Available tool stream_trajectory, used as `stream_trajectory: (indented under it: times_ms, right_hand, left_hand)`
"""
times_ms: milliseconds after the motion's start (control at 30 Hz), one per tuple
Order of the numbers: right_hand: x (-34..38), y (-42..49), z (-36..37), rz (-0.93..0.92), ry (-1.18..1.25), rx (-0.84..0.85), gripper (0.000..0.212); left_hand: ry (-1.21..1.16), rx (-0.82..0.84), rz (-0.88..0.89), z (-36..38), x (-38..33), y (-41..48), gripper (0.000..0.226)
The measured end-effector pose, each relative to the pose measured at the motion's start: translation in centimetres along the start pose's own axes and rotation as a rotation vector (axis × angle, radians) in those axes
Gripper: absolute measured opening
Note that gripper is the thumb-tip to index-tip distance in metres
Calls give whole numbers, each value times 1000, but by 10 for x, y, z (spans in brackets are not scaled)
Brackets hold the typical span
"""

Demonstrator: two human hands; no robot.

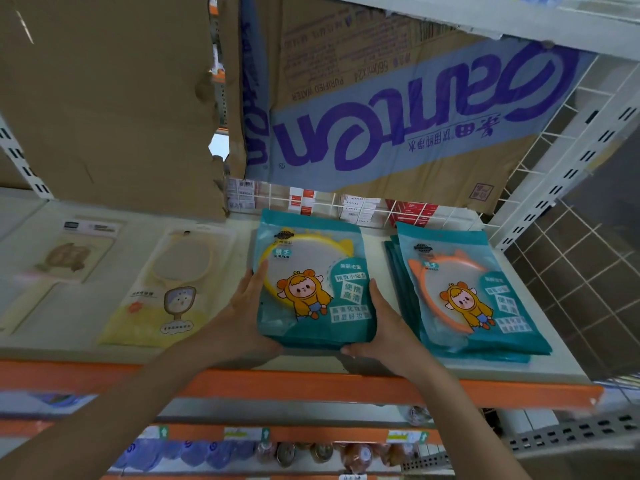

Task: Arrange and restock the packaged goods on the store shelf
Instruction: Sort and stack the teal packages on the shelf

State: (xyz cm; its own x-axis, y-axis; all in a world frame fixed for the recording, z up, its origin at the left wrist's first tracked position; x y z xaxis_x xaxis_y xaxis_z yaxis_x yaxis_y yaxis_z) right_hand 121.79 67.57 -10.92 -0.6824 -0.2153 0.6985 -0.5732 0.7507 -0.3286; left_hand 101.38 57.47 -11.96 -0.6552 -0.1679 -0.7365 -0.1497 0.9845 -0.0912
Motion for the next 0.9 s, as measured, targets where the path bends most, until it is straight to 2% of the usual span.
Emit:
stream_trajectory:
  times_ms: [267, 433, 500, 567, 633, 733, 800, 900]
  right_hand:
    - [1, -8, 2, 5, -45, -12, 117]
    - [11, -13, -10, 22, 7, 18, 123]
    - [19, -15, -18, -5, 17, -14, 120]
    - [30, -15, -22, -39, 11, -48, 113]
    - [39, -12, -21, -62, -20, -88, 109]
    - [57, -7, -13, -134, -148, -126, 104]
    - [68, -1, -5, -187, -255, -141, 101]
    - [85, 11, 9, -227, -343, -155, 101]
  left_hand:
    - [-30, -25, 16, 4, 1, 0, 132]
    - [-105, 22, 73, -6, -1, 0, 141]
    - [-205, -9, 125, -21, -10, -1, 137]
    - [-251, -55, 100, -40, -16, -1, 129]
    - [-156, -97, 46, -58, -12, 1, 122]
    - [163, -182, 55, -80, -2, -3, 94]
    - [341, -203, 76, -89, 3, -10, 91]
    - [464, -195, 47, -95, 11, -31, 92]
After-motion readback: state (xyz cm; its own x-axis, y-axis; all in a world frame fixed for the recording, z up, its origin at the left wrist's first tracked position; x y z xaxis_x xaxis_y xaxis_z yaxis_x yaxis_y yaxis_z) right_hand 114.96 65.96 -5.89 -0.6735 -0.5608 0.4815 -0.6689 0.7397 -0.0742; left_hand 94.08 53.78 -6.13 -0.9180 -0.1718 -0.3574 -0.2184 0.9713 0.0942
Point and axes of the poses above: each hand's wrist, its own y-axis towards the middle knuckle, its own z-axis out of the palm, x = y × z, the point moved 3 cm from there along y, towards the middle knuckle, and after that the axes turned 7 degrees about z, right-handed, at the moved point
